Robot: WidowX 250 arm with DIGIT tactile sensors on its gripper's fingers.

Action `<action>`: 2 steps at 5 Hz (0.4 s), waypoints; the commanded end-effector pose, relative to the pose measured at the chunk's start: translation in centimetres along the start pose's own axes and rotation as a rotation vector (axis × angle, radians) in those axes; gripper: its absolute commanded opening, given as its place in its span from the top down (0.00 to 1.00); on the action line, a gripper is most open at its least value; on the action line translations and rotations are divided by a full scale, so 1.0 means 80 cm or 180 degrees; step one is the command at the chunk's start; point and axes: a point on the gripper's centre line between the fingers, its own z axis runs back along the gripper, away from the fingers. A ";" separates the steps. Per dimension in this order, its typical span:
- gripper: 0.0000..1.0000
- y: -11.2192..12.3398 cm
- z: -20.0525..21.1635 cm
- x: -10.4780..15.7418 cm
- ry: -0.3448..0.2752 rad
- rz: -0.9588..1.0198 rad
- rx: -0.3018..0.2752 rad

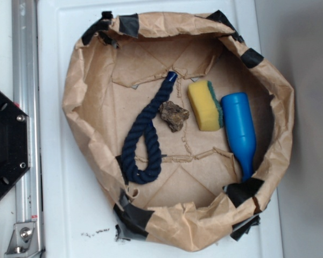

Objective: Grab the rock.

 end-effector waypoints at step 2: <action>0.00 0.030 -0.045 0.059 -0.0092 -0.0381 0.0301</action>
